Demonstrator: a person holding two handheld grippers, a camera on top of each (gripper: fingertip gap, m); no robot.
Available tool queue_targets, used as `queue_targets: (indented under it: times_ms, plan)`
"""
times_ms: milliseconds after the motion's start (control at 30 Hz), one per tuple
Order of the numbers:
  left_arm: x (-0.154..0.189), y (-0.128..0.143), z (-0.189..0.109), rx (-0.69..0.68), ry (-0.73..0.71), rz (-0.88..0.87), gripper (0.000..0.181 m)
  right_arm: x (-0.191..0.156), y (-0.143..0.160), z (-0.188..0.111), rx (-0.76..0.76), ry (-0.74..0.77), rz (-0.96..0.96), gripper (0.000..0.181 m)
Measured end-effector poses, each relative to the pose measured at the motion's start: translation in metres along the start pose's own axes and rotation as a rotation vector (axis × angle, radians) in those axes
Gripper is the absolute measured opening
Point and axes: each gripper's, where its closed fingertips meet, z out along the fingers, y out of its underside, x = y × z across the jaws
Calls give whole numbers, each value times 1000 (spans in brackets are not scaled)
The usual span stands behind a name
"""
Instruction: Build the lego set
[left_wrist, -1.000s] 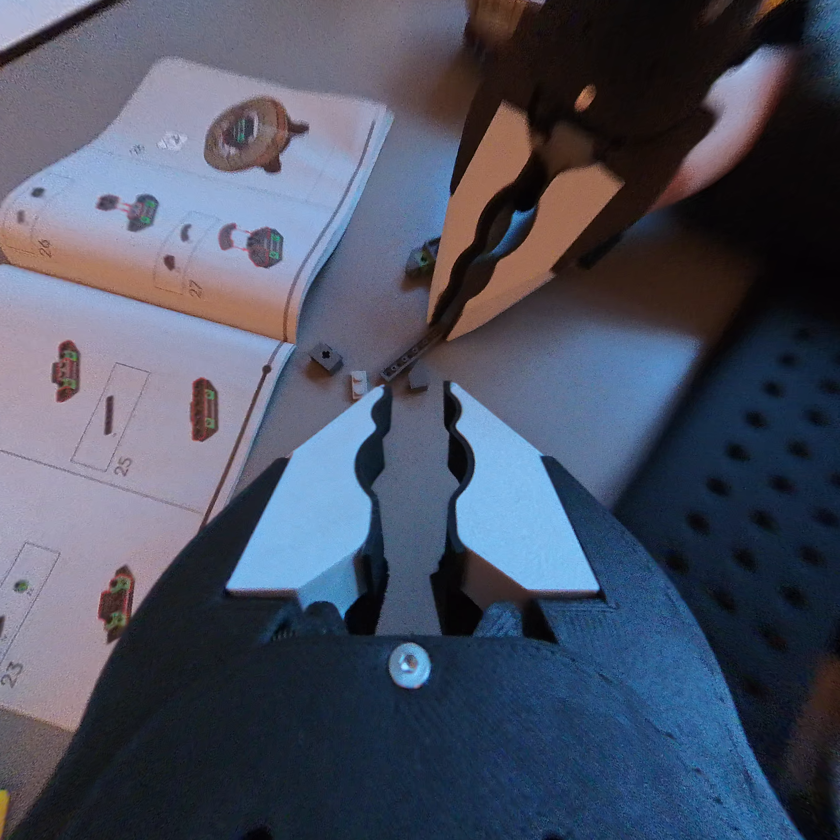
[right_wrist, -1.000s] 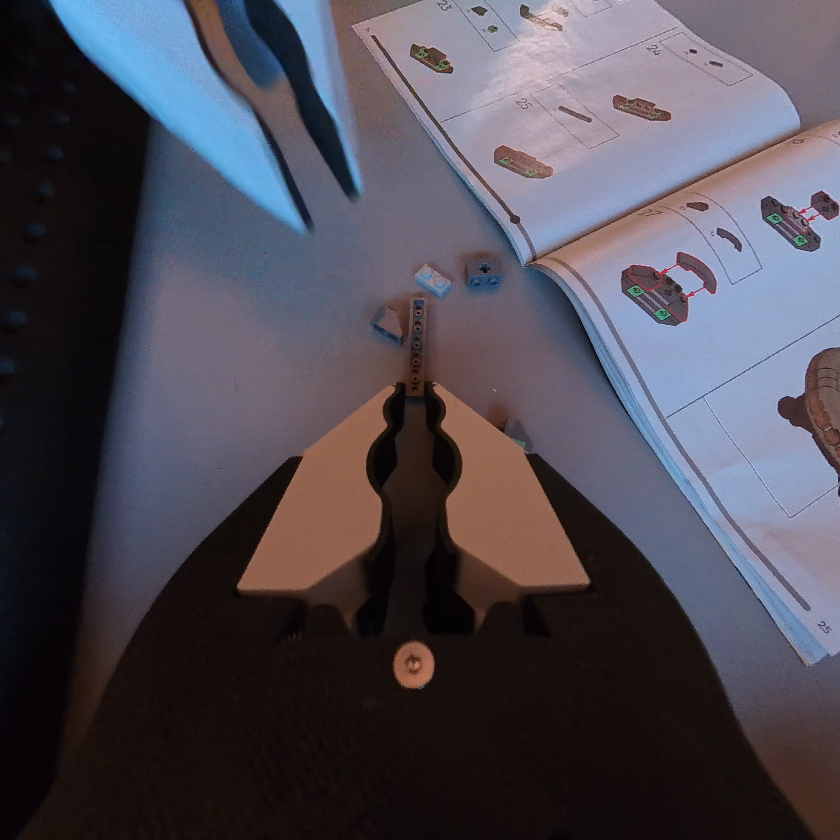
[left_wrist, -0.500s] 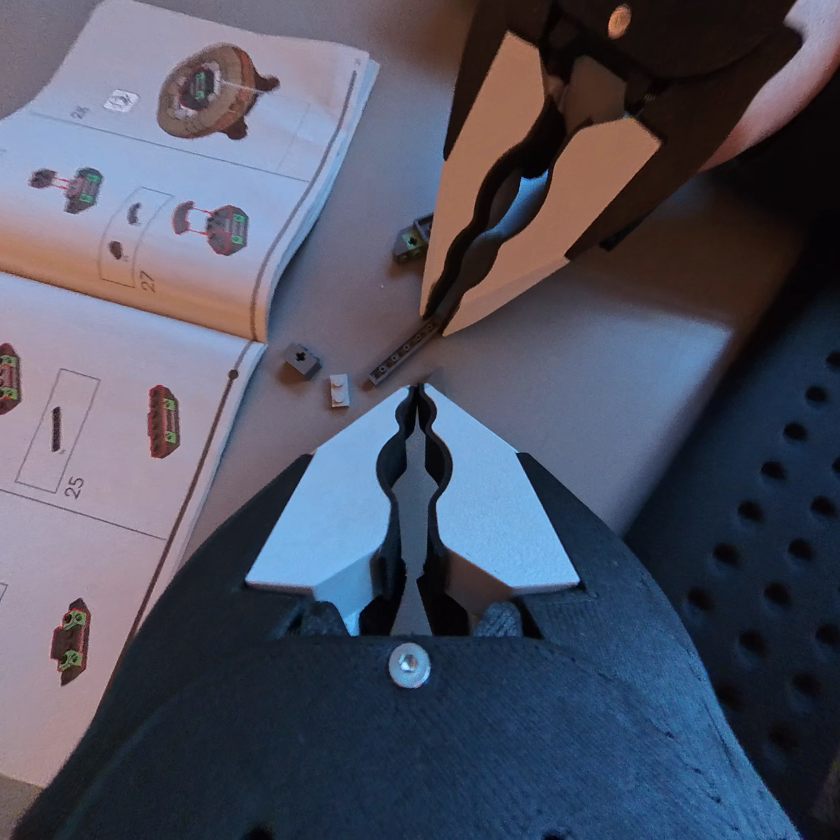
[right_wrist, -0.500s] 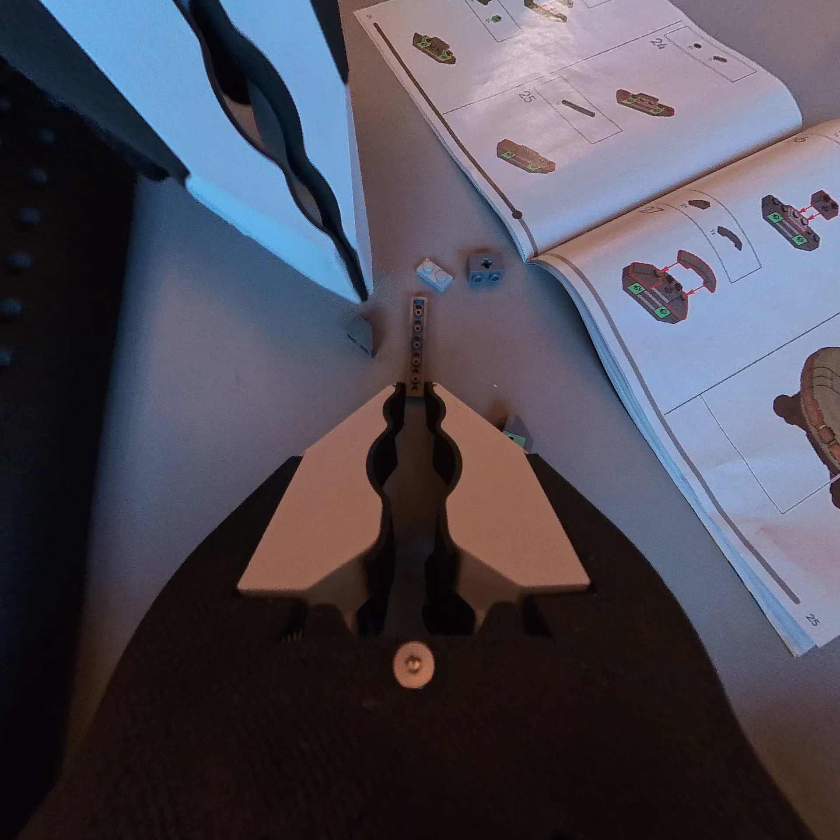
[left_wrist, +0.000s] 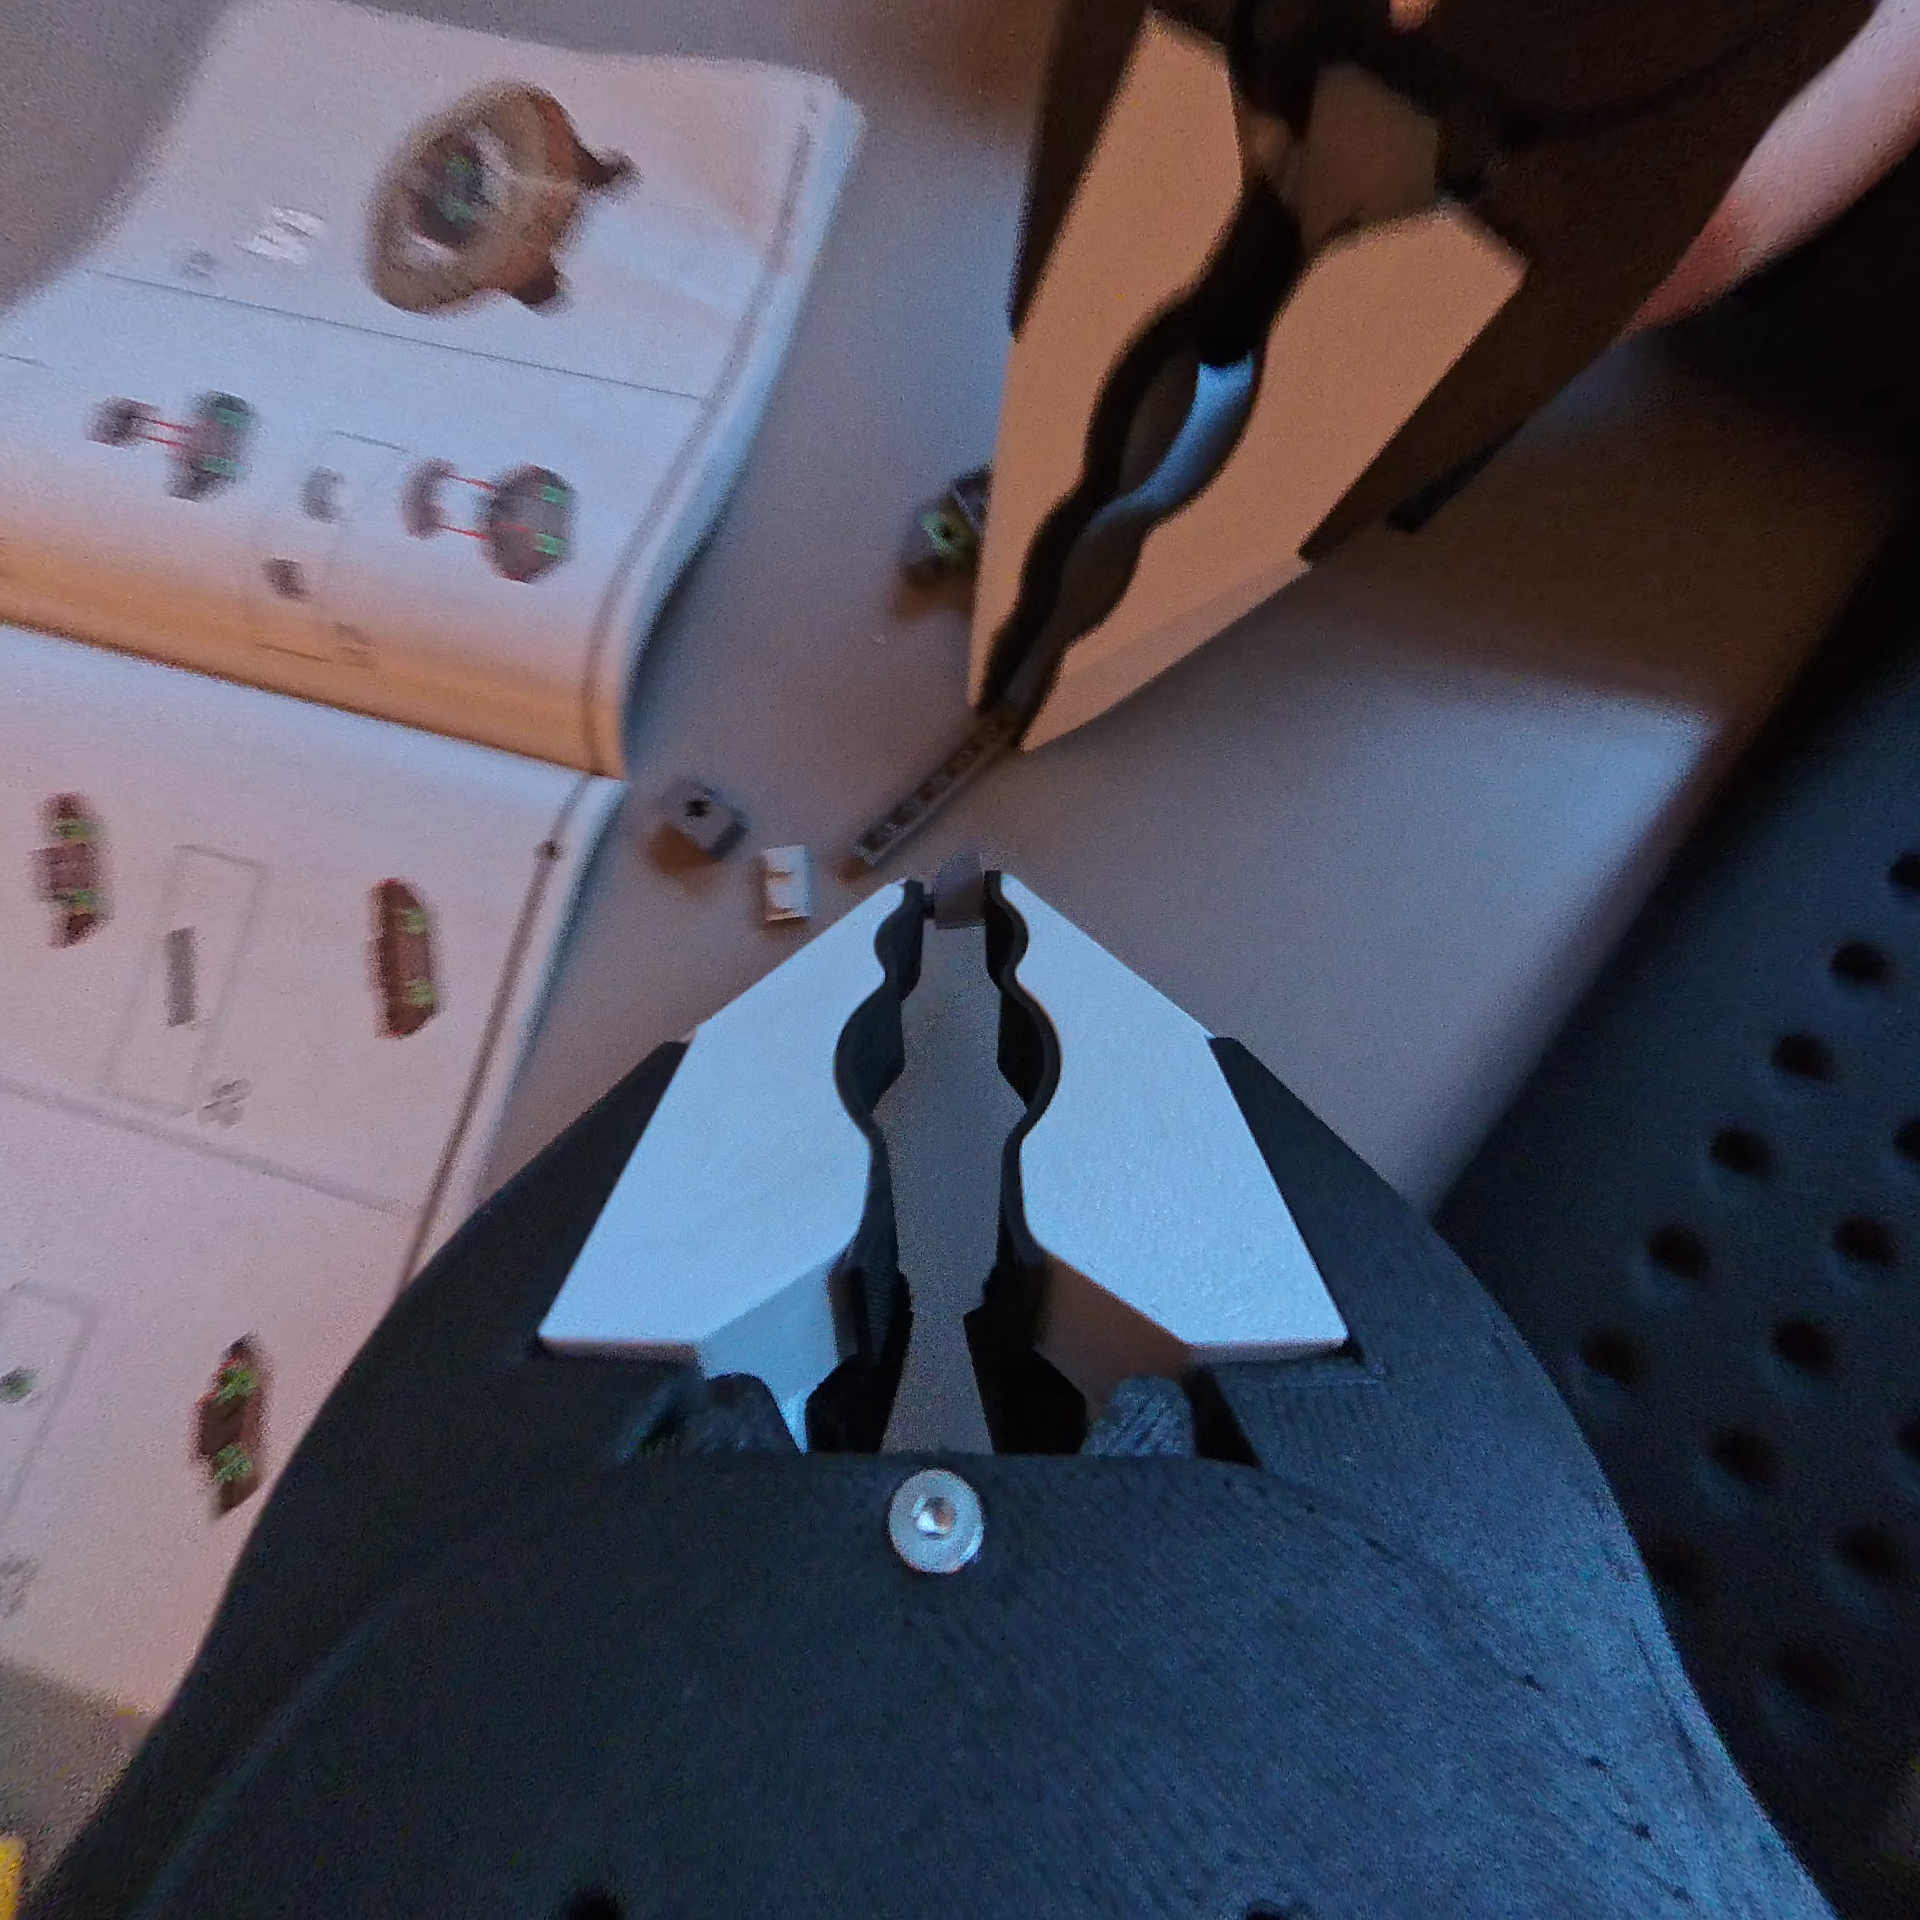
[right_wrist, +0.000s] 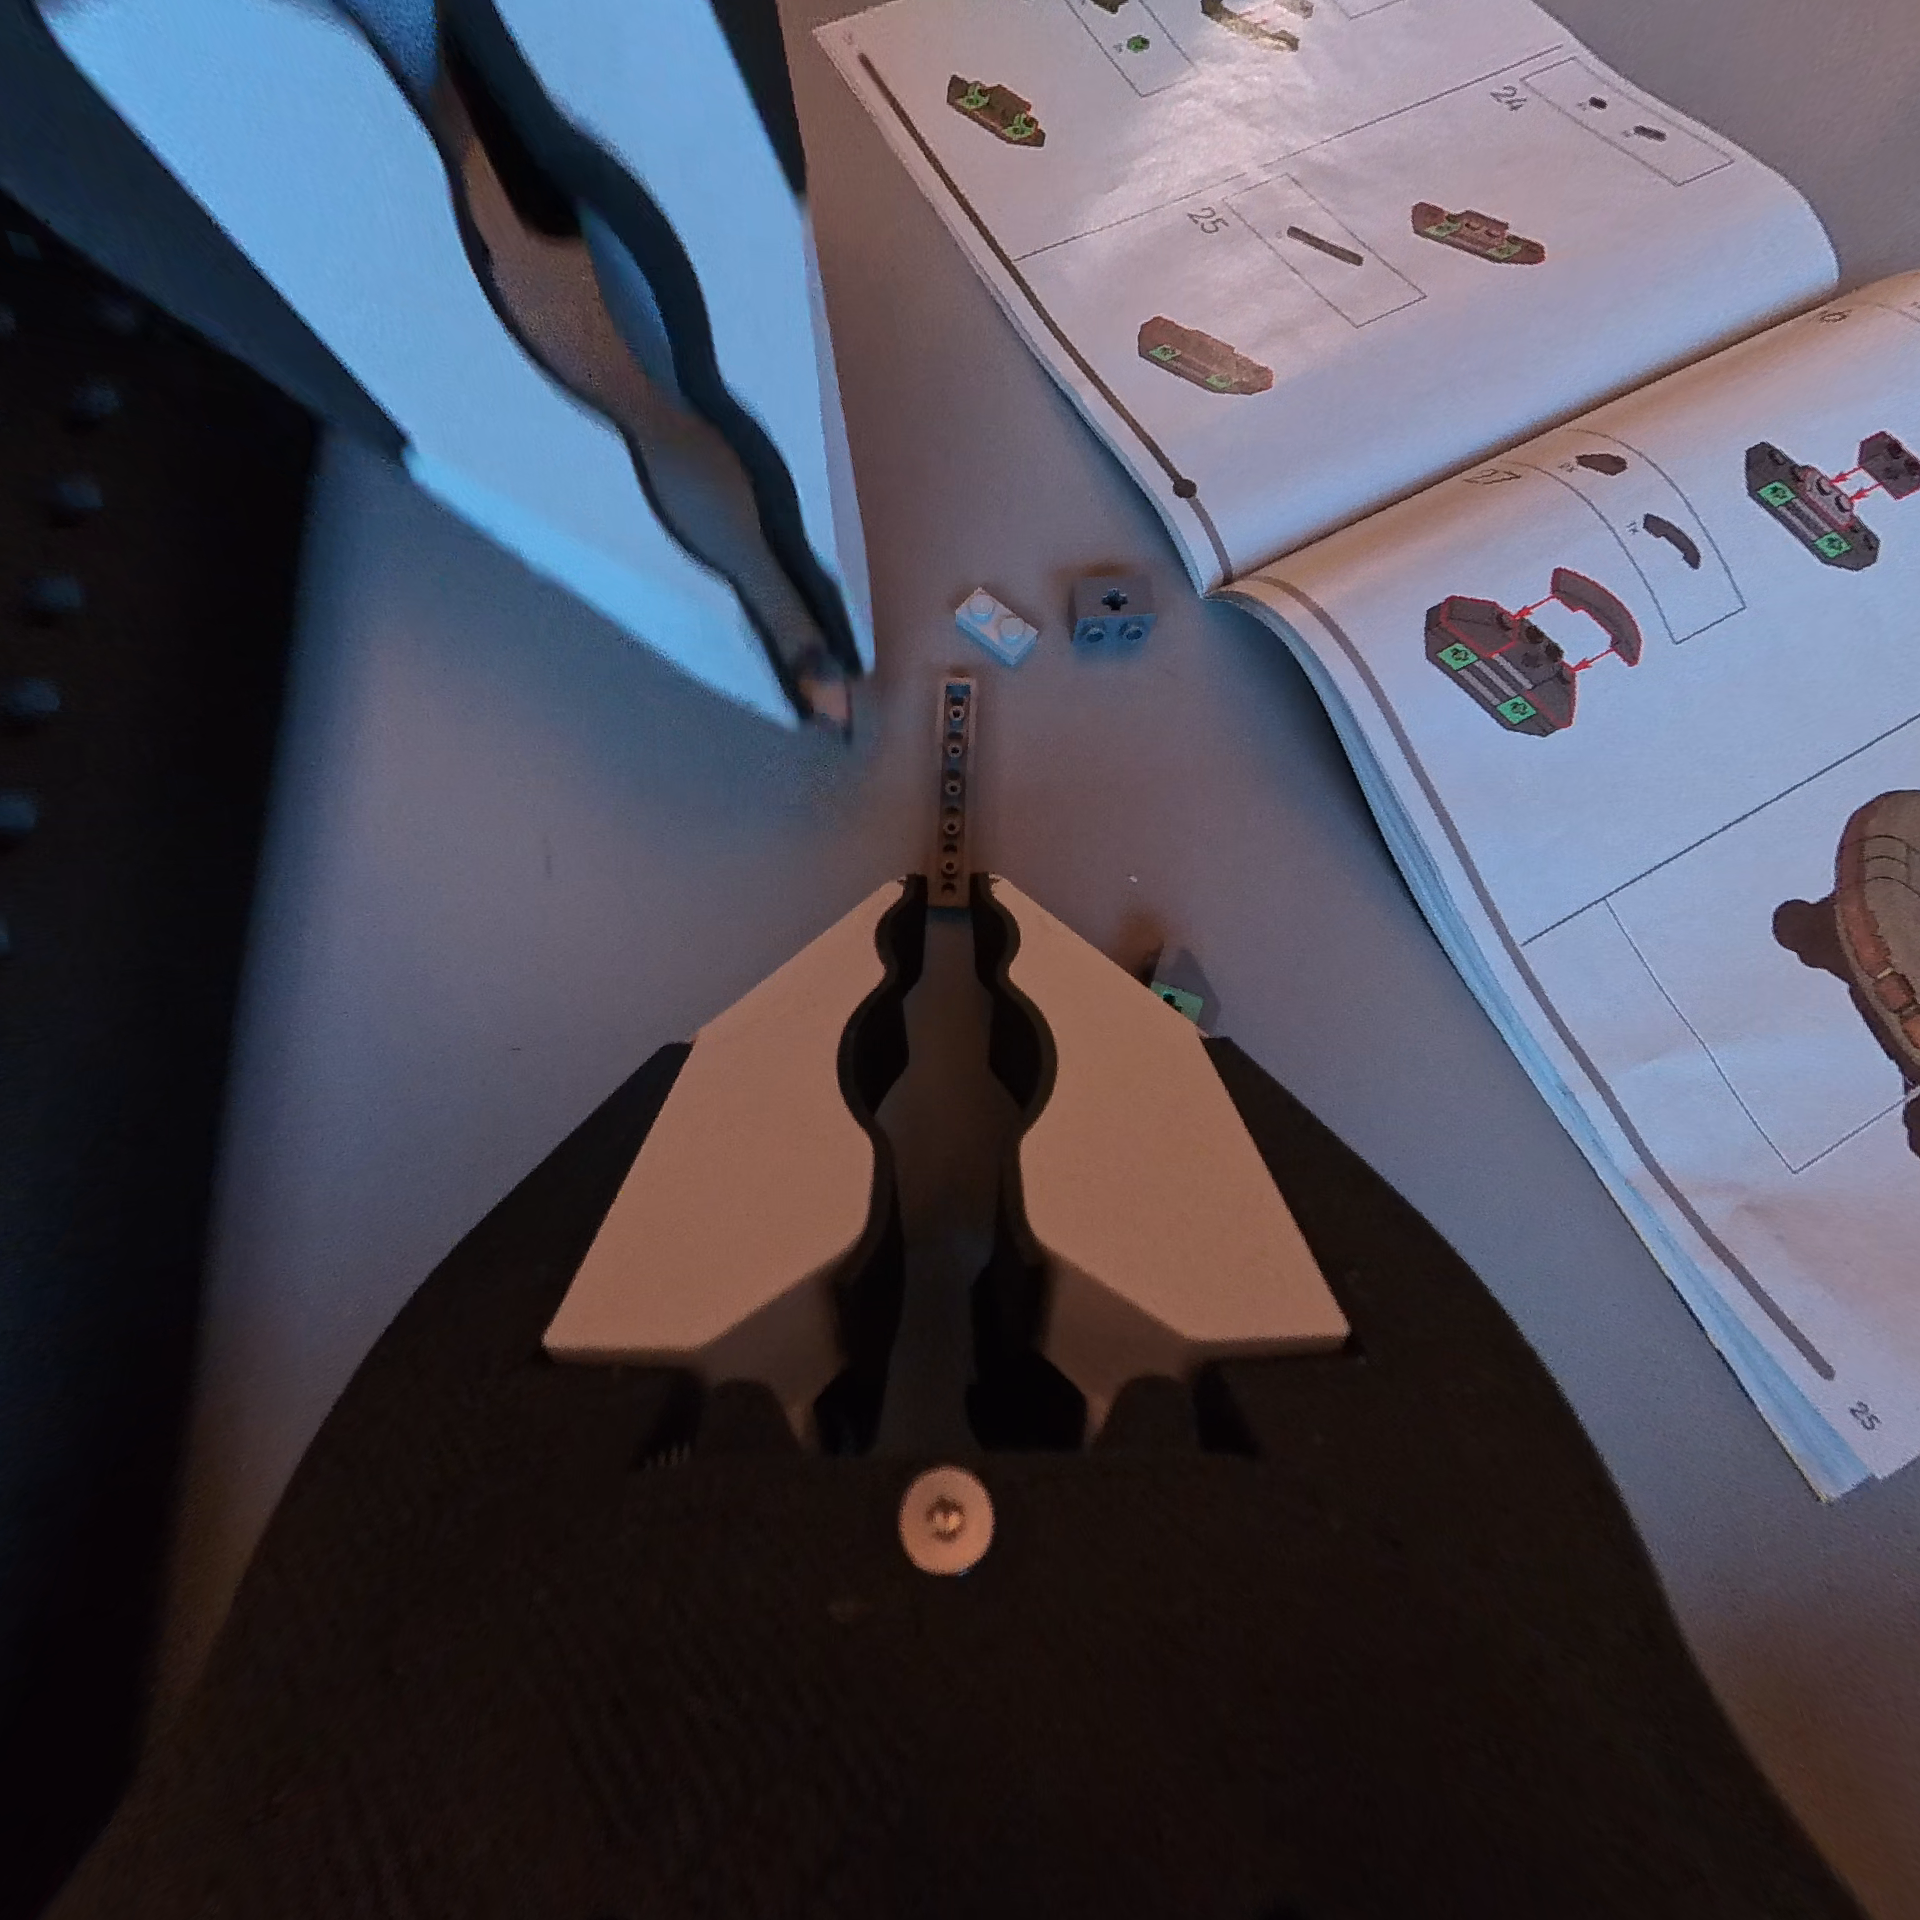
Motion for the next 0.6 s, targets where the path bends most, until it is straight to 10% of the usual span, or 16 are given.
queue_targets:
  times_ms: [33, 267, 433, 600]
  plan:
    - [-8, -8, -16, 61, -24, -29, 10, 0, 0, 0, 0, 0, 0, 8]
    - [-126, 7, -190, 348, -380, -192, 10, 0, 0, 0, 0, -4, -2, 8]
    - [-154, 49, -237, 372, -437, -102, 10, 0, 0, 0, 8, -10, 7, 8]
    - [-193, 112, -242, 121, -535, -332, 10, 0, 0, 0, 19, -20, 20, 8]
